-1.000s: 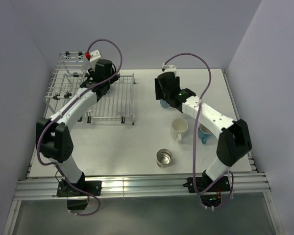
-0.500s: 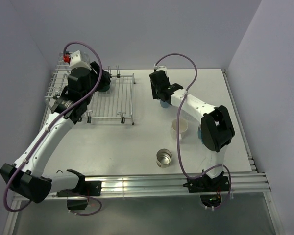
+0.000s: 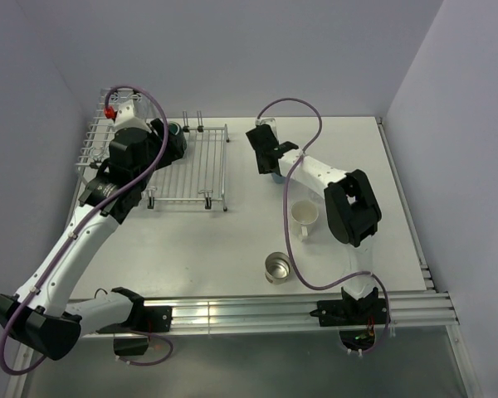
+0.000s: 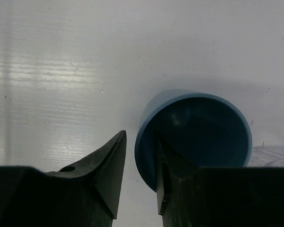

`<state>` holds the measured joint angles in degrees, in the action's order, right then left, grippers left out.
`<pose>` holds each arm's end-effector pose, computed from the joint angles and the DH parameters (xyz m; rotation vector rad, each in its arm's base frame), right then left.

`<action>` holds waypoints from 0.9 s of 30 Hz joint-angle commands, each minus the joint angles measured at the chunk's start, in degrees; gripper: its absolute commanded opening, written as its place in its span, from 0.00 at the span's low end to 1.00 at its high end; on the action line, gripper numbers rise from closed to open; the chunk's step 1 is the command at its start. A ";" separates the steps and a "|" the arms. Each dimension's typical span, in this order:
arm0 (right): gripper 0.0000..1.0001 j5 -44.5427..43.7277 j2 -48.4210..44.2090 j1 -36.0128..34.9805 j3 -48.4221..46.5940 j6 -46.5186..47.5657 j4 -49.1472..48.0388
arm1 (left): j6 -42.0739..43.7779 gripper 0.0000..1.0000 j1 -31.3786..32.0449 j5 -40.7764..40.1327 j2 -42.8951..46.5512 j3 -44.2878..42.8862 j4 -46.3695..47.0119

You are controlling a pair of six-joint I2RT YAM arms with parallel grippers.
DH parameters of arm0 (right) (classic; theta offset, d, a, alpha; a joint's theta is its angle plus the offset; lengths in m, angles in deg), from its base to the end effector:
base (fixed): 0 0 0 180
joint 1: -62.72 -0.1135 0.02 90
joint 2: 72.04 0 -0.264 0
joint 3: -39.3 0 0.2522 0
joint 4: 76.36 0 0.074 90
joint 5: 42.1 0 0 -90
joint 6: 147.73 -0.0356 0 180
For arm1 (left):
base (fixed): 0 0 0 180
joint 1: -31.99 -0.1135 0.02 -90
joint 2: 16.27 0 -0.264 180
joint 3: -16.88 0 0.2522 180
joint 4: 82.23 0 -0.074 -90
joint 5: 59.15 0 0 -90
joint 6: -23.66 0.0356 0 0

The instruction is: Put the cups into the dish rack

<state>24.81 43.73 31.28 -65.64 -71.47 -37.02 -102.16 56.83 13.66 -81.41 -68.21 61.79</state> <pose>0.3919 0.2233 0.2219 -0.1898 2.3506 -0.1162 0.2312 -0.0954 0.4093 -0.3868 1.8224 -0.4625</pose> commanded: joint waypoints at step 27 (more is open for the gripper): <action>0.00 57.88 -46.31 10.61 28.91 -35.53 -37.95 | -9.70 0.84 -4.36 31.94 5.73 18.41 27.72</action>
<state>71.54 -2.56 41.88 -43.87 -95.73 -61.87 -108.71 52.81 37.95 -77.46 -51.49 77.86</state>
